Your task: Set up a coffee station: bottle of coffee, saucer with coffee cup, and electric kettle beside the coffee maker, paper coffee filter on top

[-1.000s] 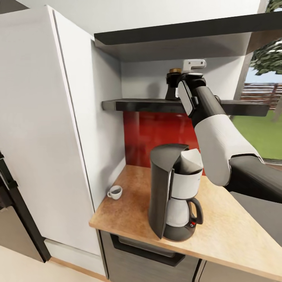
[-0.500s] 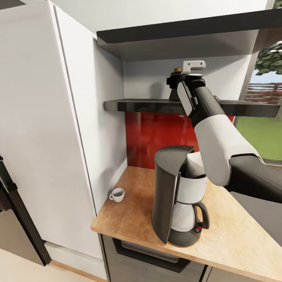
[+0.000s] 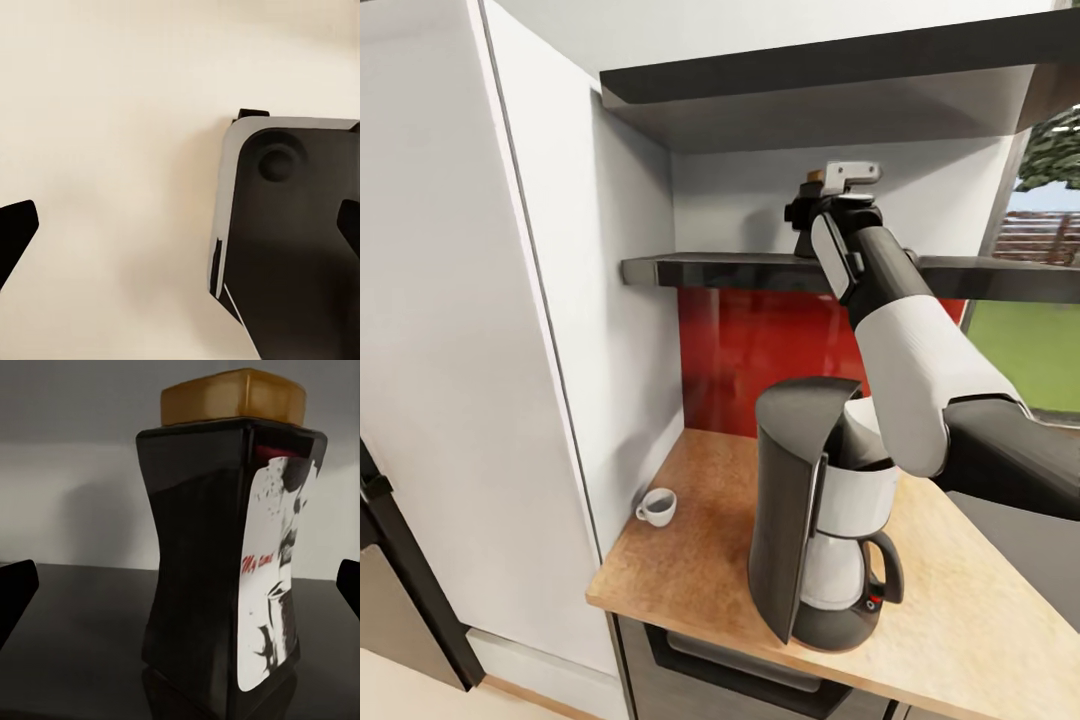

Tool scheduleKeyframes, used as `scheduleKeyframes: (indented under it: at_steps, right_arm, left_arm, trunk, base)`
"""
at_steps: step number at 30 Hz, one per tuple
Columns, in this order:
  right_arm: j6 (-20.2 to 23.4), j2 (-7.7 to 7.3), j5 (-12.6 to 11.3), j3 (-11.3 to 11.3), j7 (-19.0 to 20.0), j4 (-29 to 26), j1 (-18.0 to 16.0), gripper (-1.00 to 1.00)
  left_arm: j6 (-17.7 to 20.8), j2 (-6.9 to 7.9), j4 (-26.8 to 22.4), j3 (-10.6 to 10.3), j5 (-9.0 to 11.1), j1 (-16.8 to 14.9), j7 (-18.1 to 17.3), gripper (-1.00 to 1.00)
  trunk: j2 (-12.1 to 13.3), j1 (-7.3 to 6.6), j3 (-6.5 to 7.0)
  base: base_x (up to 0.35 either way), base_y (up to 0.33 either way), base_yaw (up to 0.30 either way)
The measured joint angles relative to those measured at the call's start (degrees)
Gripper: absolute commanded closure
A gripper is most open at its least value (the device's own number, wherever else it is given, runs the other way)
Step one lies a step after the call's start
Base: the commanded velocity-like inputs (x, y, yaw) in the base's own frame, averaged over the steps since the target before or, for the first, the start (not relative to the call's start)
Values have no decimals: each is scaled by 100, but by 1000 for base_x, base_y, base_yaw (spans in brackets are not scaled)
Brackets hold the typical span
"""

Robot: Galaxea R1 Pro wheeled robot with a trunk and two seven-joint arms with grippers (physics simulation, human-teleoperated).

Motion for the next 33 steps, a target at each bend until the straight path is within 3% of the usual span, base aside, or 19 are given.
scheduleKeyframes:
  at_steps: [33]
  right_arm:
    - [0, 1, 0, -1, -1, 29, 46, -100]
  left_arm:
    - [-5, -6, 1, -3, 0, -1, -5, -100]
  trunk:
    - [-1, -1, 0]
  base:
    - [64, -22, 0]
